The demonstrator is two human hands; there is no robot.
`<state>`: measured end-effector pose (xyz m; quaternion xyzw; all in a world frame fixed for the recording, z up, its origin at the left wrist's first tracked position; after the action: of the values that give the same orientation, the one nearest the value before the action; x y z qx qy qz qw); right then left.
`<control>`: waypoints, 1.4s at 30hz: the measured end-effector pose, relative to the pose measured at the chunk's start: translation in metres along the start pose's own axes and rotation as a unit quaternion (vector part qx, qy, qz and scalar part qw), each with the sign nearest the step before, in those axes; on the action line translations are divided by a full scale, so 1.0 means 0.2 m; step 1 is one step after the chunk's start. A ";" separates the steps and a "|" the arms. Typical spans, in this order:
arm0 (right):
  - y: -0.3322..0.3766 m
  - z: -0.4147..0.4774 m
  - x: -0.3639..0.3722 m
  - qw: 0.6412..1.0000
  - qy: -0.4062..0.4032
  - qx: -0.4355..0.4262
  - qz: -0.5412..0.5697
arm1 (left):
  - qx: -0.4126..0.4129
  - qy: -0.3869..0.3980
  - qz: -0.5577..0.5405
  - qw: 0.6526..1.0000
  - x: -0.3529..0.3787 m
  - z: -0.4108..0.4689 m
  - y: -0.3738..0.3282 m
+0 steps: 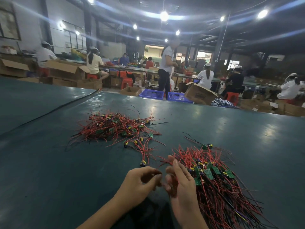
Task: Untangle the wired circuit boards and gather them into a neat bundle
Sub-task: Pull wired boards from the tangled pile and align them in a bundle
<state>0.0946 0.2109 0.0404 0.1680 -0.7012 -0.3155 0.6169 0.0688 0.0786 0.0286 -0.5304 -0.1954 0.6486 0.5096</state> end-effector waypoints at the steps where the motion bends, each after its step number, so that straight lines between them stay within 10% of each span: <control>1: -0.01 0.01 -0.02 1.000 -0.015 -0.006 -0.019 | -0.029 -0.026 -0.021 0.999 -0.01 0.01 0.01; 7: -0.07 0.02 -0.04 0.976 -0.013 -0.024 -0.215 | -0.152 -0.121 -0.183 0.964 -0.07 0.05 0.05; 19: -0.07 -0.02 0.00 0.951 0.070 -0.020 -0.301 | -0.141 -0.105 -0.174 0.969 -0.04 0.04 0.09; 42: -0.02 -0.03 0.01 0.990 -0.051 0.015 -0.132 | -0.161 0.004 -0.229 0.960 0.00 0.01 0.01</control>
<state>0.0984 0.2050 0.0388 0.2520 -0.7083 -0.3914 0.5306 0.0657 0.0782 0.0273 -0.5488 -0.4117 0.4724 0.5533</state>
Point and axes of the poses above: each hand's wrist, its own z-axis towards the middle knuckle, its own x-axis out of the palm, y = z × x, the point moved 2 cm from there along z, towards the middle knuckle, and after that the axes turned 12 degrees about z, right-handed, at the moved point
